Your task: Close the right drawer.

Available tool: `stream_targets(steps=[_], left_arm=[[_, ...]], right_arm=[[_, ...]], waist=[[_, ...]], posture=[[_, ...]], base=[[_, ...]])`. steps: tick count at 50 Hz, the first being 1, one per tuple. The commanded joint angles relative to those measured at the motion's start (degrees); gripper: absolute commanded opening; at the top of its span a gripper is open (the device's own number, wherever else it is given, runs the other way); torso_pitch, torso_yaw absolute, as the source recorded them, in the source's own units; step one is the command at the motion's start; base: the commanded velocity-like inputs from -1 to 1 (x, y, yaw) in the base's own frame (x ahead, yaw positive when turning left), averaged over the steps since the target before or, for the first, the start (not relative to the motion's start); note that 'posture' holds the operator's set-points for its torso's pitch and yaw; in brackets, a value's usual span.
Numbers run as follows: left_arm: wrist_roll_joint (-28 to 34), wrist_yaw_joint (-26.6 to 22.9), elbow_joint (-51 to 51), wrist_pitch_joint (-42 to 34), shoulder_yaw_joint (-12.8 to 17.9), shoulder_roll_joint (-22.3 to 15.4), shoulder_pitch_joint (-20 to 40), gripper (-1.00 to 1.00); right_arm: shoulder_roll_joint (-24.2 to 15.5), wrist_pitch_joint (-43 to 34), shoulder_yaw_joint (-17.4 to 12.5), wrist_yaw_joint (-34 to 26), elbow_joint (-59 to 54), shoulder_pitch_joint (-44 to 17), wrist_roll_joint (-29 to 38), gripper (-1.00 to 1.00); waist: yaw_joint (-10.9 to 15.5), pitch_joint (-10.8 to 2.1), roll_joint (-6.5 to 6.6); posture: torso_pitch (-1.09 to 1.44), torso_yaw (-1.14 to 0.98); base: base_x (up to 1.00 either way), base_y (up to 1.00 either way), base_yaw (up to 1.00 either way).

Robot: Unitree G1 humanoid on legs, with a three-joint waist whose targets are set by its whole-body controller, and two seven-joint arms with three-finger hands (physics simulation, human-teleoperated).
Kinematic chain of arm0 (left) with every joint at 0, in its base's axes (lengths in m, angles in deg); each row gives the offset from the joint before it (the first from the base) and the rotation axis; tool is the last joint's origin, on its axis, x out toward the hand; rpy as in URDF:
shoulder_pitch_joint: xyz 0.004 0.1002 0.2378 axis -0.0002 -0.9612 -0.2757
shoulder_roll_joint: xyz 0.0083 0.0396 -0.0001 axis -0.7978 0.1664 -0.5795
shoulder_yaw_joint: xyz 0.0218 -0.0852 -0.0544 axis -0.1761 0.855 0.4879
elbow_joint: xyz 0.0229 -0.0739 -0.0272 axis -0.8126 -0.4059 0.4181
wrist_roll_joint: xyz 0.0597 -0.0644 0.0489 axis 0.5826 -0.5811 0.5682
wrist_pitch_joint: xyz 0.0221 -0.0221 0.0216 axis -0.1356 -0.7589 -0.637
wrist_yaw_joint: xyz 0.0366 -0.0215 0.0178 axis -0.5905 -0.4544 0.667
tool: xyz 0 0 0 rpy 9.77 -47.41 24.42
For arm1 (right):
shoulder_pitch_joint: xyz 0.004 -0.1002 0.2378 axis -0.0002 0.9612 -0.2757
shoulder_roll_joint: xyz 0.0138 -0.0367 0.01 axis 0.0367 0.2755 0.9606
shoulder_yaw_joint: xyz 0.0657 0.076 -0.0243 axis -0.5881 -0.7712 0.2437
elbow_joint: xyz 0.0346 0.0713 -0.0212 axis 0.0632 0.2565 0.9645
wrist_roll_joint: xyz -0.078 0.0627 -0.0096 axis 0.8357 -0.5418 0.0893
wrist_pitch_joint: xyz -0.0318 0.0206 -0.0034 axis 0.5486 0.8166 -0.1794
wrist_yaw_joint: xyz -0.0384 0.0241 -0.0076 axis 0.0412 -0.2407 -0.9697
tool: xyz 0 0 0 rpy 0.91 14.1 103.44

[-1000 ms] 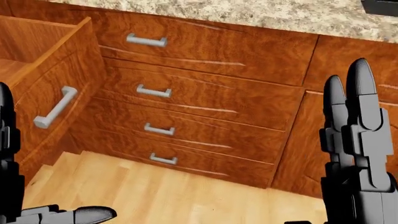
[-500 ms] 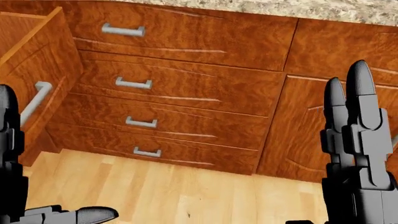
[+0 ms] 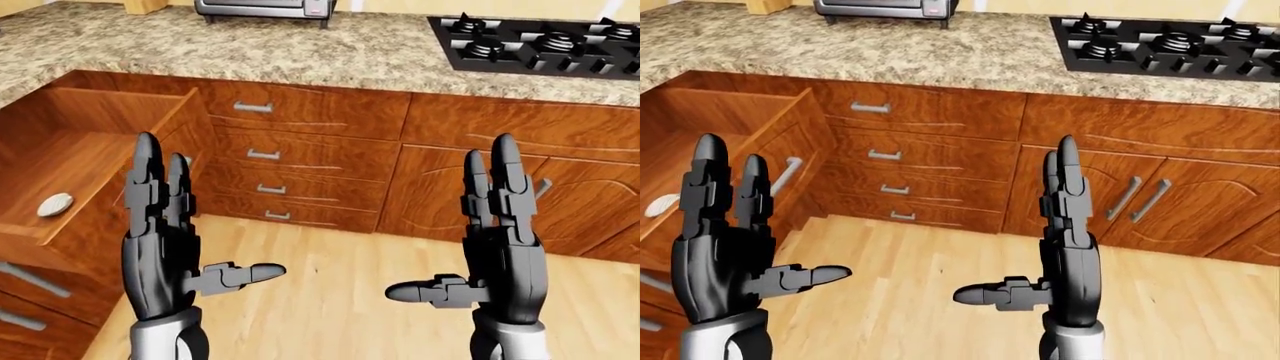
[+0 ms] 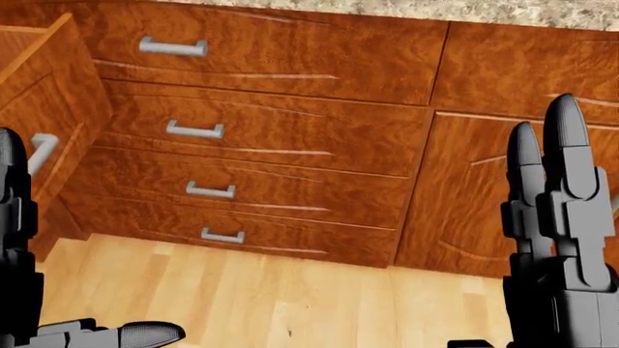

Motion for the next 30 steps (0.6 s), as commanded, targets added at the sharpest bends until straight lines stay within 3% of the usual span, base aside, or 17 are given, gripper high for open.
stream_targets(steps=[1, 18, 19, 21, 24, 27, 30], left_arm=[[0.0, 0.0, 2.1, 1.6, 0.1, -0.1, 0.6, 1.0], [0.0, 0.0, 2.7, 1.2, 0.2, -0.2, 0.8, 1.0], [0.0, 0.0, 2.6, 1.2, 0.2, -0.2, 0.8, 1.0], [-0.1, 0.0, 2.5, 1.1, 0.2, -0.2, 0.8, 1.0], [-0.1, -0.1, 2.6, 1.1, 0.2, -0.2, 0.8, 1.0], [-0.1, -0.1, 2.6, 1.2, 0.2, -0.2, 0.8, 1.0], [0.0, -0.1, 2.5, 1.4, 0.1, -0.1, 0.6, 1.0]], right_arm=[[0.0, 1.4, 0.1, 0.2, 2.2, -0.6, 0.0, 1.0], [0.0, 0.9, 0.2, 0.3, 2.5, -0.6, 0.4, 1.0], [-0.1, 0.8, 0.3, 0.2, 2.5, -0.6, 0.4, 1.0], [0.0, 0.8, 0.2, 0.2, 2.5, -0.6, 0.1, 1.0], [-0.1, 0.7, 0.3, 0.2, 2.5, -0.6, 0.1, 1.0], [-0.1, 0.7, 0.3, 0.2, 2.5, -0.6, 0.1, 1.0], [-0.1, 0.8, 0.4, 0.2, 2.4, -0.6, 0.2, 1.0]], waist=[[0.0, -0.68, -0.04], [-0.1, -0.49, -0.07], [-0.1, -1.1, 0.2], [-0.4, 0.97, -0.95], [-0.4, 0.47, -1.74], [-0.6, 1.29, -0.39], [-0.8, 1.75, 2.66]], posture=[[0.0, 0.0], [0.0, 0.0], [0.0, 0.0], [0.0, 0.0], [0.0, 0.0], [0.0, 0.0], [0.0, 0.0]], base=[[0.0, 0.0, 0.0], [0.0, 0.0, 0.0], [0.0, 0.24, 0.0], [0.0, 0.33, 0.0], [0.0, 0.32, 0.0], [0.0, 0.33, 0.0], [0.0, 0.33, 0.0]])
